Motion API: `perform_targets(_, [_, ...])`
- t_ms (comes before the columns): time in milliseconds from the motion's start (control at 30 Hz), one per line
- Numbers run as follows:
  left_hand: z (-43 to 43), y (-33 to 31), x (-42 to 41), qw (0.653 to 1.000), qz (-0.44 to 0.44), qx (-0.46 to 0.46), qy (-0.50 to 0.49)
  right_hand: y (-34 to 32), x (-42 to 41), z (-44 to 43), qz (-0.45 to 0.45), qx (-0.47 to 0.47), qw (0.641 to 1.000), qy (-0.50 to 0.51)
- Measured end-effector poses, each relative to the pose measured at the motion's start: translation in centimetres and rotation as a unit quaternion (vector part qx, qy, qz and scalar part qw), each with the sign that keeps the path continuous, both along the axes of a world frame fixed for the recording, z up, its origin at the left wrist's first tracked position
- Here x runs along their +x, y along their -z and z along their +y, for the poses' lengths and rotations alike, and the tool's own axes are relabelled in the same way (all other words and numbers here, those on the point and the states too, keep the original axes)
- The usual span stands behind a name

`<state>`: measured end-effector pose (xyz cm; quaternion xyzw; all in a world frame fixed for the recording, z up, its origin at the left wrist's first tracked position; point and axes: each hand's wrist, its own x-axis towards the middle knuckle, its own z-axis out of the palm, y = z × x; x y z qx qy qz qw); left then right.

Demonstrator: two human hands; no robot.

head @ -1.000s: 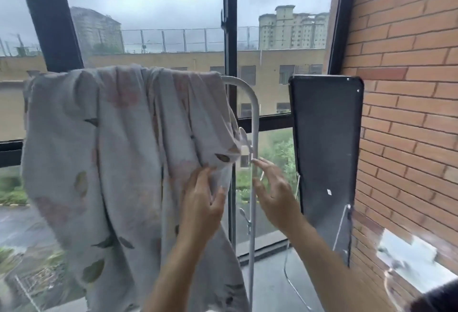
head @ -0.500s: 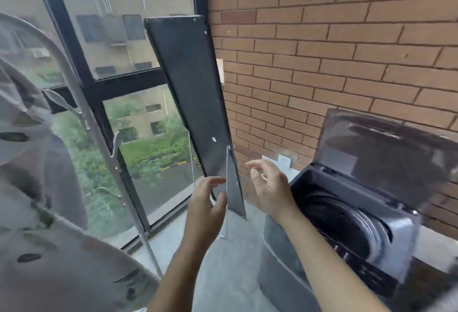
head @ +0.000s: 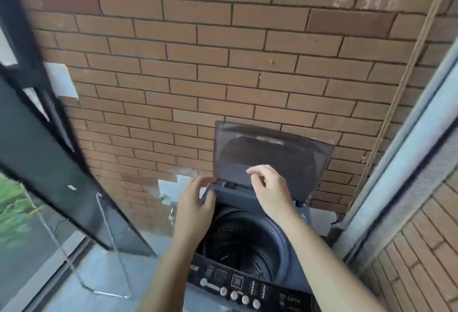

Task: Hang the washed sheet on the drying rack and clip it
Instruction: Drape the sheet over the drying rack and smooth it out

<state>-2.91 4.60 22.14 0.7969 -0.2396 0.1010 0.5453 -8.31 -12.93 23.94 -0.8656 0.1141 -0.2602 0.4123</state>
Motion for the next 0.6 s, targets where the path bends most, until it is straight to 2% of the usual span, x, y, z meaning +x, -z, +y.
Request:
perform_targets(300, [-12.9, 1.3, 6.7, 0.994, -0.024, 0.058, 0.087, 1.8, 2.0, -12.3, 0.029, -0.022, 0.991, 0.127])
perform_targets(433, [-18.8, 1.3, 9.0, 0.991, -0.048, 0.084, 0.094, 1.6, 4.2, -17.5, 0.009, -0.04, 0.992, 0.121])
perform_targets(600, [-25.0, 0.9, 12.9, 0.982, -0.08, 0.158, 0.059, 0.7, 8.2, -22.3, -0.007, -0.138, 0.986, 0.094])
